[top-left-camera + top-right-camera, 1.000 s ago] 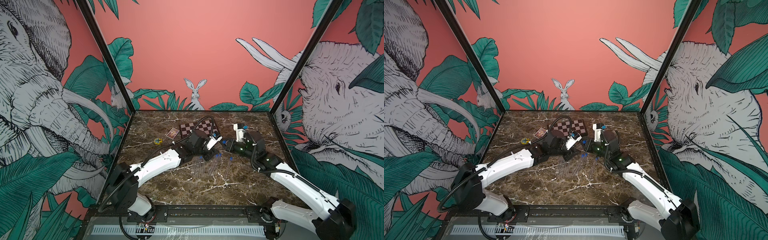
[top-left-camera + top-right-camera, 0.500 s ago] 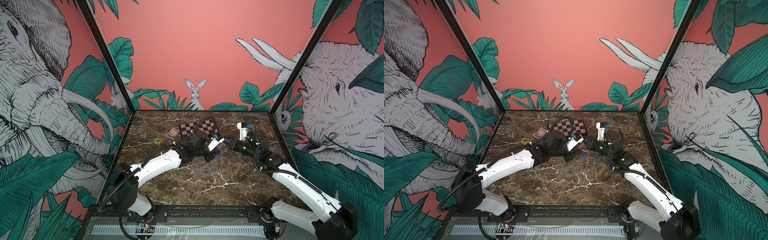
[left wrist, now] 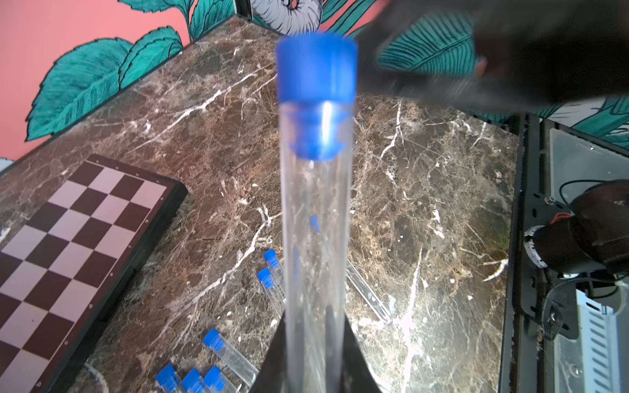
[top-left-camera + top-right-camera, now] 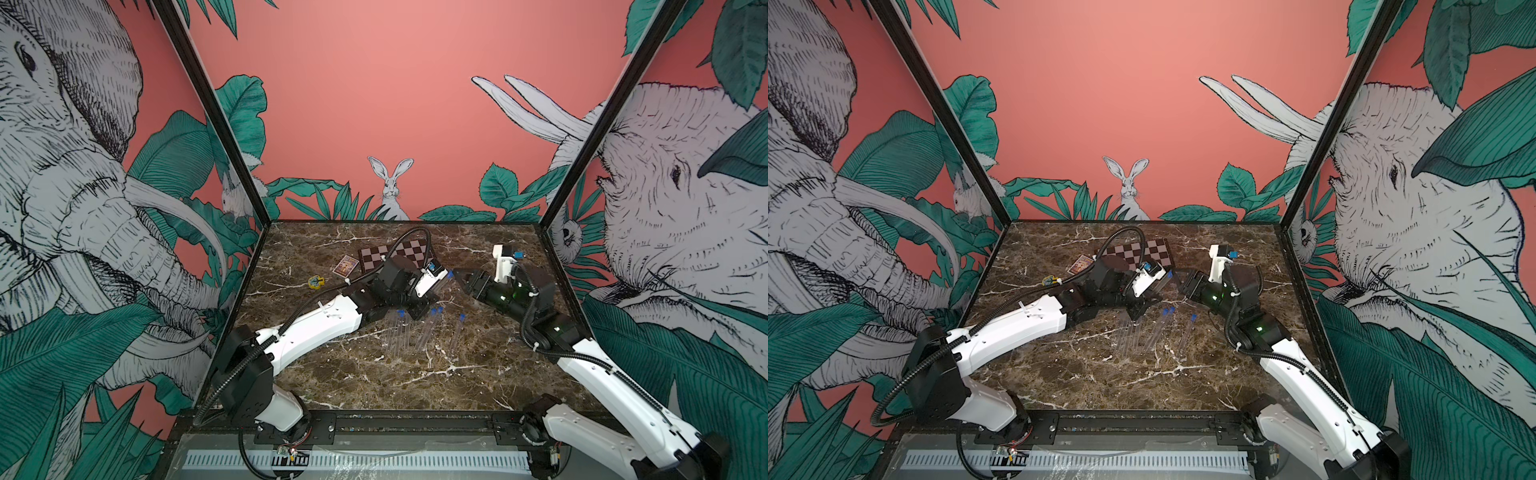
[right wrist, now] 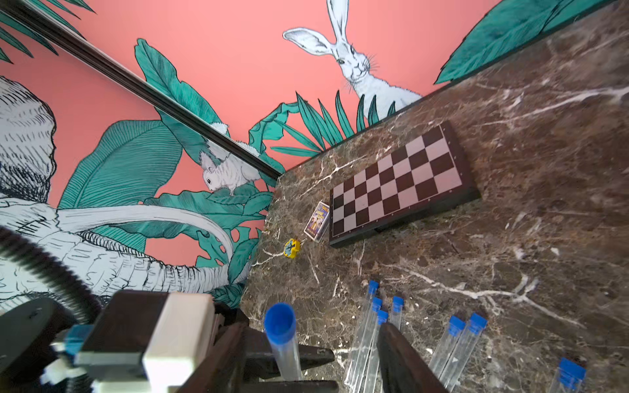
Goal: Remove stoppers from test tubes
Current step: Pick up the test tube at the center of the board, then open the stopper on the test tube.
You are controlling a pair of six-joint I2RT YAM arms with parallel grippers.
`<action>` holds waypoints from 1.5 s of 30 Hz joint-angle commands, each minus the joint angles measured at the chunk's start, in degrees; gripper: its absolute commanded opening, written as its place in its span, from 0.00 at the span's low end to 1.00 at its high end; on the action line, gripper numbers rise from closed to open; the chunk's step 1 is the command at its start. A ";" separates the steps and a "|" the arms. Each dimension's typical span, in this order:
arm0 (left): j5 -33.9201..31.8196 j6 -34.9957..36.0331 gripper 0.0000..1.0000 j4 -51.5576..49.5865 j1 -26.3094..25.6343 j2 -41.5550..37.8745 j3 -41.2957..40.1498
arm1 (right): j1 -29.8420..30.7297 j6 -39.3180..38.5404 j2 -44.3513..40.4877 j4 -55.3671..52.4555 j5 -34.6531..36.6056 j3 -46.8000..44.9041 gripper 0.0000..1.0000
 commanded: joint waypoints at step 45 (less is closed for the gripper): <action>-2.32 -2.39 0.00 -3.43 -1.75 0.00 2.56 | 0.34 8.79 14.12 7.09 -6.20 6.63 0.22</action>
